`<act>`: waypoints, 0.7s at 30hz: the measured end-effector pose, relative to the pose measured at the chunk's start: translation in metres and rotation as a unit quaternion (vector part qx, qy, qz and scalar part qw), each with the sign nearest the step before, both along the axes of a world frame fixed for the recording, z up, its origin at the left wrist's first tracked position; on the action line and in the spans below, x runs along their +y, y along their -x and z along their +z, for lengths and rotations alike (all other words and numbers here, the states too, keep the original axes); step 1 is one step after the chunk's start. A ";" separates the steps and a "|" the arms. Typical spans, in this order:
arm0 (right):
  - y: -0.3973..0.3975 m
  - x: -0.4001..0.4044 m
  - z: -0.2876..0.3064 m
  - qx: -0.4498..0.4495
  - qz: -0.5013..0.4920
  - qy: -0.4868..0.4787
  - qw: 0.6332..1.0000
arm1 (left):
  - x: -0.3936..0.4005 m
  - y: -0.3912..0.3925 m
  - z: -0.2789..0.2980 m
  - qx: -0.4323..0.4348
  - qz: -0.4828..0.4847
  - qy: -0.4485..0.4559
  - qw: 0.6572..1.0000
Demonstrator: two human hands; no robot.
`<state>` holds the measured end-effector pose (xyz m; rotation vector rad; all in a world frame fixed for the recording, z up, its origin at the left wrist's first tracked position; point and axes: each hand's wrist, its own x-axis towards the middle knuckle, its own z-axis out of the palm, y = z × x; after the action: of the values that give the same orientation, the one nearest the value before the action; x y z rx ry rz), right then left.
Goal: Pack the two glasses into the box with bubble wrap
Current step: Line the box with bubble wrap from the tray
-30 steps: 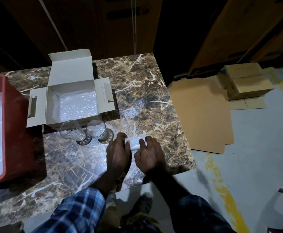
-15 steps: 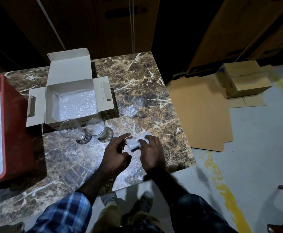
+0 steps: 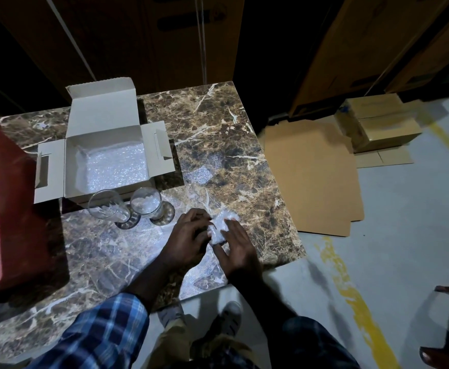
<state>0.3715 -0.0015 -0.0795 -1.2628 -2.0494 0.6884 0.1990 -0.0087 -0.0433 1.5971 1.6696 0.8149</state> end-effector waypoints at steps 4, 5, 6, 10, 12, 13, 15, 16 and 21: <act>-0.005 -0.002 -0.001 0.002 -0.011 -0.029 1.000 | 0.007 -0.005 0.004 0.013 -0.039 0.000 0.999; -0.006 0.000 0.000 0.006 -0.016 -0.027 0.999 | 0.007 -0.008 0.005 0.012 -0.044 -0.002 0.999; -0.006 0.003 0.002 0.012 -0.020 -0.015 1.000 | 0.007 -0.010 0.005 0.017 -0.046 -0.002 0.999; -0.009 0.013 0.010 0.021 -0.039 0.038 0.998 | 0.012 -0.016 0.002 0.068 -0.037 -0.009 0.997; -0.009 0.013 0.013 0.038 -0.045 0.061 0.996 | 0.015 -0.019 -0.001 0.067 -0.044 -0.001 0.997; -0.010 0.012 0.016 0.049 -0.051 0.074 0.995 | 0.017 -0.020 -0.002 0.067 -0.043 0.000 0.997; -0.010 0.012 0.020 0.067 -0.072 0.091 0.991 | 0.020 -0.021 -0.002 0.061 -0.034 0.009 0.998; -0.011 0.013 0.020 0.073 -0.082 0.102 0.989 | 0.022 -0.022 0.000 0.058 -0.029 0.012 0.998; -0.009 0.028 0.024 0.033 -0.122 0.103 0.987 | 0.028 -0.029 -0.001 0.058 0.020 0.028 0.998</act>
<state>0.3801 0.0269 -0.0560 -1.5559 -1.7651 0.8299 0.2277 0.0196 -0.0442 1.6044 1.7948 0.7008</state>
